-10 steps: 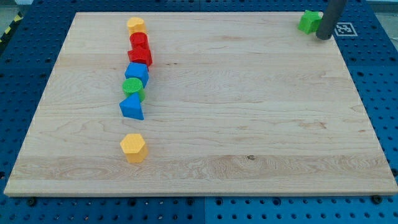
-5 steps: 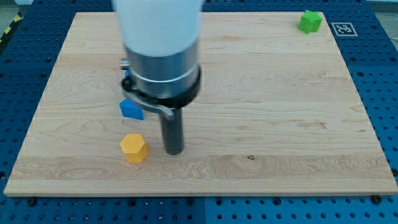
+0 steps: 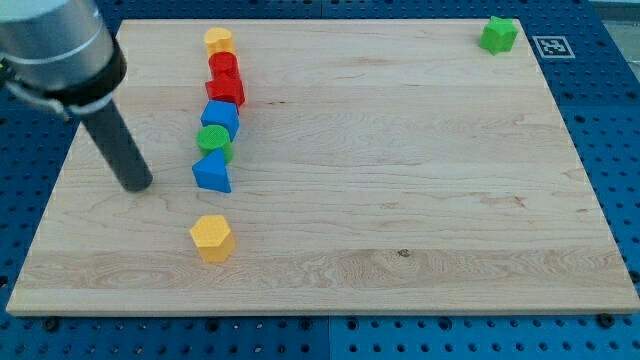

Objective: Push the green circle to the center

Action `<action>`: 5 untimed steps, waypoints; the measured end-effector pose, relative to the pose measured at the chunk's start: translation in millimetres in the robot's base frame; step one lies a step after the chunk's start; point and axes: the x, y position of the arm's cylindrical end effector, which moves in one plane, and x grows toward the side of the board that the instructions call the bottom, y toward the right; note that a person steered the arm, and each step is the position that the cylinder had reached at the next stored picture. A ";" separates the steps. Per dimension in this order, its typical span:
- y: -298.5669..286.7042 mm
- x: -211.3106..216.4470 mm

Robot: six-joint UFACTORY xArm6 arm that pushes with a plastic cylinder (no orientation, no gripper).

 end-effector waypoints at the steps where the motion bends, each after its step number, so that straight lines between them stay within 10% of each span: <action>1: 0.0 -15.7; 5: 141.2 -25.0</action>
